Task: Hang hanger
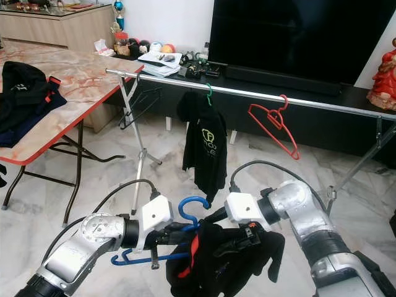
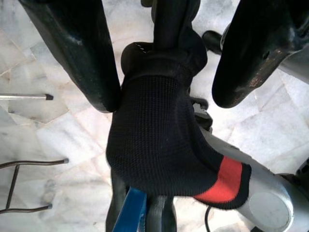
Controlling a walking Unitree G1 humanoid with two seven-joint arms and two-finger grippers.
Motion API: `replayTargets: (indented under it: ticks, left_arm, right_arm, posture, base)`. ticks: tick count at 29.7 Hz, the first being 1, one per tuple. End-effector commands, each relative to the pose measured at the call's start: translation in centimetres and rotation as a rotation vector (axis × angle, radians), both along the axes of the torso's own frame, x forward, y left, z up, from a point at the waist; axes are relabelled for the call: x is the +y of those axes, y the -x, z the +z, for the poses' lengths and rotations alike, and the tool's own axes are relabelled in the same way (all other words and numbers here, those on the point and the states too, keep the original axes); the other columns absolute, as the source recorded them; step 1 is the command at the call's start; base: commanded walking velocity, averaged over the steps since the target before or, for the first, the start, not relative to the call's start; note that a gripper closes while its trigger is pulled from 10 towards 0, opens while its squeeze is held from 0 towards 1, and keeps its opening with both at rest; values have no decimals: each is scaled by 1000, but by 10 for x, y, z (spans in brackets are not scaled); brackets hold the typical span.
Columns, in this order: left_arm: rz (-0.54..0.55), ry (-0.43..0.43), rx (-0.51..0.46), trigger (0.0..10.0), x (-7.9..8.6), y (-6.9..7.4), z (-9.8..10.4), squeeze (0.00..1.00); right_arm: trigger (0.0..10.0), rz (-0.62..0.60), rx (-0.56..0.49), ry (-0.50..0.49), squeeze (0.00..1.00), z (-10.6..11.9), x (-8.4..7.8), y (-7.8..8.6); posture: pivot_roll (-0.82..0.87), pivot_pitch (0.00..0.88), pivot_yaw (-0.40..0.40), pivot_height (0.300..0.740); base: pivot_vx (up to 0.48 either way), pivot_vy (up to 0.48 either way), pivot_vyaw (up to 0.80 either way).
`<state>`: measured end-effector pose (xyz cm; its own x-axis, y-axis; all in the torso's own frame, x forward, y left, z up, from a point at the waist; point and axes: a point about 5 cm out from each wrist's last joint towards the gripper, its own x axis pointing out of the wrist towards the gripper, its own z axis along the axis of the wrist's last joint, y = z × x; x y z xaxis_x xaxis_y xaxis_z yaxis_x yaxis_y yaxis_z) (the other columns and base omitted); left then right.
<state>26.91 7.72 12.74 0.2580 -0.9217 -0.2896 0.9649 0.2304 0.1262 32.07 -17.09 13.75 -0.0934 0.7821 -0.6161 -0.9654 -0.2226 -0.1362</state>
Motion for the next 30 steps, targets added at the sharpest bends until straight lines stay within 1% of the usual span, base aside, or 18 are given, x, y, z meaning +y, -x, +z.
replayTargets:
  ticks: [1,7,12,13,14,30]
  left_arm:
    - [-35,24,-49,10000,-6,1,13,0]
    - [-44,24,-52,10000,-8,2,14,0]
    - [-50,27,-55,10000,-11,3,16,0]
    - [-51,27,-56,10000,-11,3,16,0]
    - [-54,28,-56,10000,-11,3,16,0]
    - [-51,33,-63,10000,-13,2,17,0]
  right_arm:
    - [10000,11,-10,16,0,-1,1,0]
    - [10000,4,29,14,0,-8,4,2]
    - [10000,-5,35,-5,0,-12,8,2]
    - [6314,-5,44,-14,0,-12,10,2]
    - [0,-15,63,-28,0,-12,11,2]
    - [0,-12,113,-8,0,-18,9,5]
  posture:
    - [145,0,-100,740]
    - [149,0,-101,740]
    - [149,0,-101,740]
    - [153,0,-101,740]
    - [153,0,-101,740]
    - [152,0,-102,740]
  base:
    - [0,0,0]
    - [0,0,0]
    - [0,0,0]
    - [0,0,0]
    - [0,0,0]
    - [0,0,0]
